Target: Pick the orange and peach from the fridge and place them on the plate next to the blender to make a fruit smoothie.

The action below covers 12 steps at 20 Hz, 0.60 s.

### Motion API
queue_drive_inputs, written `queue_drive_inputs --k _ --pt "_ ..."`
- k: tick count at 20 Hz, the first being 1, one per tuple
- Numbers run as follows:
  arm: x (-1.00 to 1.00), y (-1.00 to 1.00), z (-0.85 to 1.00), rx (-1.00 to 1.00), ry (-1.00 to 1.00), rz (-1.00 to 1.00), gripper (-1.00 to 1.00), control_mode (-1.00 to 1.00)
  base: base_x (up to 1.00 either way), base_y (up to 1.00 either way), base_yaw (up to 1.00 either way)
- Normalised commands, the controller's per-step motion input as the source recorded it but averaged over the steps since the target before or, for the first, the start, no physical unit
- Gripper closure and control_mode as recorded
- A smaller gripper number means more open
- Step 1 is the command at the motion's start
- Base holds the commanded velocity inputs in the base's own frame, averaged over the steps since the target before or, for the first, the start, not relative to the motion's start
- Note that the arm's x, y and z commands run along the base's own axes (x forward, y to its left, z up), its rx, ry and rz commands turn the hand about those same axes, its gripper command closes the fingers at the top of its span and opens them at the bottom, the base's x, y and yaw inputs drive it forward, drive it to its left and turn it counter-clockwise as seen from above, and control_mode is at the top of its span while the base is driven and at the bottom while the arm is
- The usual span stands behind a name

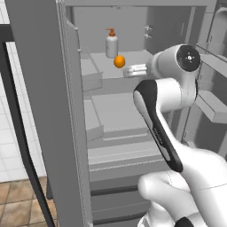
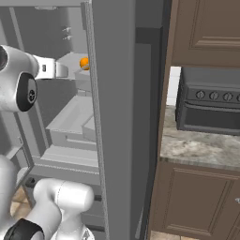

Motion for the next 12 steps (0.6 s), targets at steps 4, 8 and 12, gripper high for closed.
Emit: queue_drive_inputs --k 4,8,12 --pt "0.61 0.06 -0.03 0.00 0.13 -0.01 -1.00 -1.00 0.00 0.00 0.00" --pt "0.65 -0.05 -0.05 0.00 0.19 0.00 -1.00 -1.00 0.00 0.00 0.00" --pt "0.23 -0.02 -0.01 0.01 0.12 0.00 -1.00 -1.00 0.00 0.00 0.00"
